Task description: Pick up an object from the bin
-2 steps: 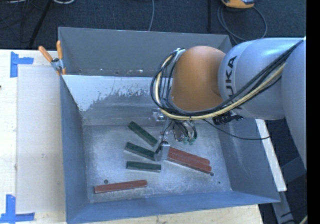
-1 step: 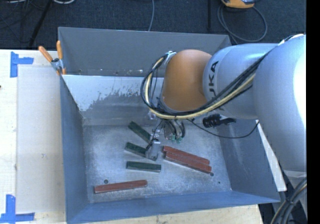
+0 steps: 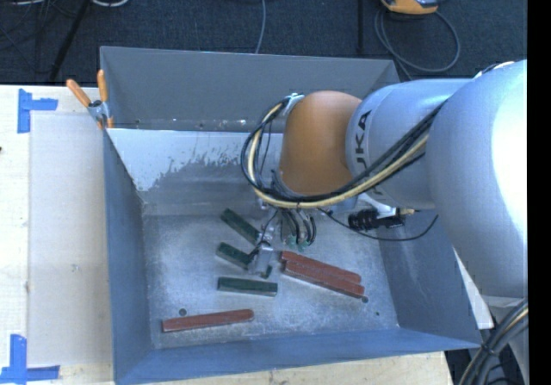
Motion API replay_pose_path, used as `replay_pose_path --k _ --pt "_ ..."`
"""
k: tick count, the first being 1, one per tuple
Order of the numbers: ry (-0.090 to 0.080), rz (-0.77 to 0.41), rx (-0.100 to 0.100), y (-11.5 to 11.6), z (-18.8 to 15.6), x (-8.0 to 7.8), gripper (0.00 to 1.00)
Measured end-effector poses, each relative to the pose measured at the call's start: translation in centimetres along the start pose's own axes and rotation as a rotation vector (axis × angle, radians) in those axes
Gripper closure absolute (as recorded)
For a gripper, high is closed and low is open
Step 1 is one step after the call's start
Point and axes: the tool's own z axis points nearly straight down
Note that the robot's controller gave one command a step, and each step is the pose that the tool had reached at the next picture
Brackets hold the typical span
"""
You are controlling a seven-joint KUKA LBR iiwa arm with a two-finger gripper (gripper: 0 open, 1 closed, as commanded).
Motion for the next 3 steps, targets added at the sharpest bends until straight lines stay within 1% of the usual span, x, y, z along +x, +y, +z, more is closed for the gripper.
replay_pose_path --k 1,2,3 --pt "-0.004 0.179 -0.002 0.7 -1.0 -2.6 0.00" --pt "-0.002 0.277 -0.001 1.0 2.3 -2.4 0.00" --pt "-0.009 0.318 -0.004 1.7 2.2 -3.2 1.00"
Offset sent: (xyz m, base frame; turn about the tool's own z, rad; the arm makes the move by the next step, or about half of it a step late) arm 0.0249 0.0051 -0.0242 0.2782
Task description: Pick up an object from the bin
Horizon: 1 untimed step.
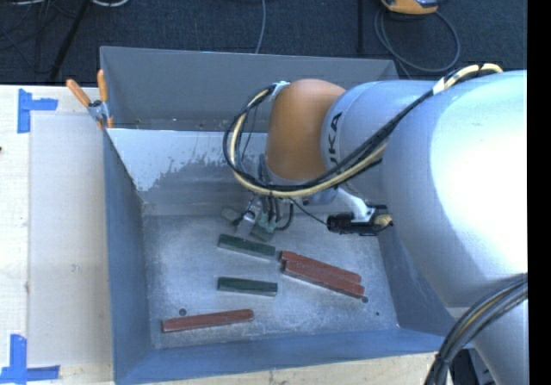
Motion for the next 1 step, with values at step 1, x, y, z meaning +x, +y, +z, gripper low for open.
replay_pose_path --k 1 --pt "0.000 0.000 0.000 0.00 0.00 0.00 1.00"
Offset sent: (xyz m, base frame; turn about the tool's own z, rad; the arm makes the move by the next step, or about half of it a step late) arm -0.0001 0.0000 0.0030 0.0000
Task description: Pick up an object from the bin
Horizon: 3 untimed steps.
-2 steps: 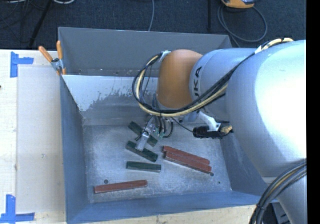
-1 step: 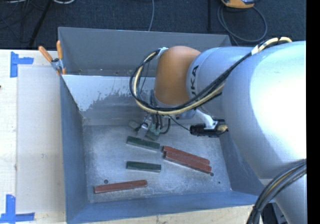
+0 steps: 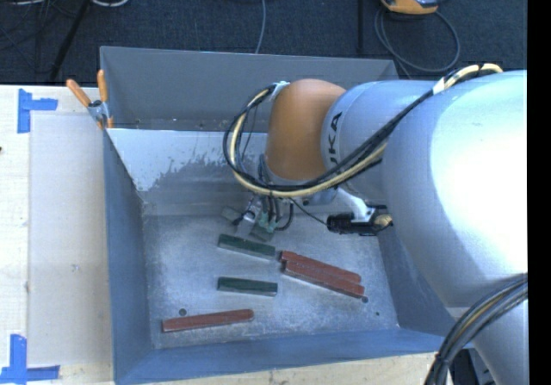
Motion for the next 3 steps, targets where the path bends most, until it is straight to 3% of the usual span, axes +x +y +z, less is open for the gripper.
replay_pose_path --k 2,3 --pt "0.006 -0.001 0.005 -0.1 -0.4 0.1 1.00" --pt "0.013 -0.001 0.010 -0.3 -2.3 0.3 1.00"
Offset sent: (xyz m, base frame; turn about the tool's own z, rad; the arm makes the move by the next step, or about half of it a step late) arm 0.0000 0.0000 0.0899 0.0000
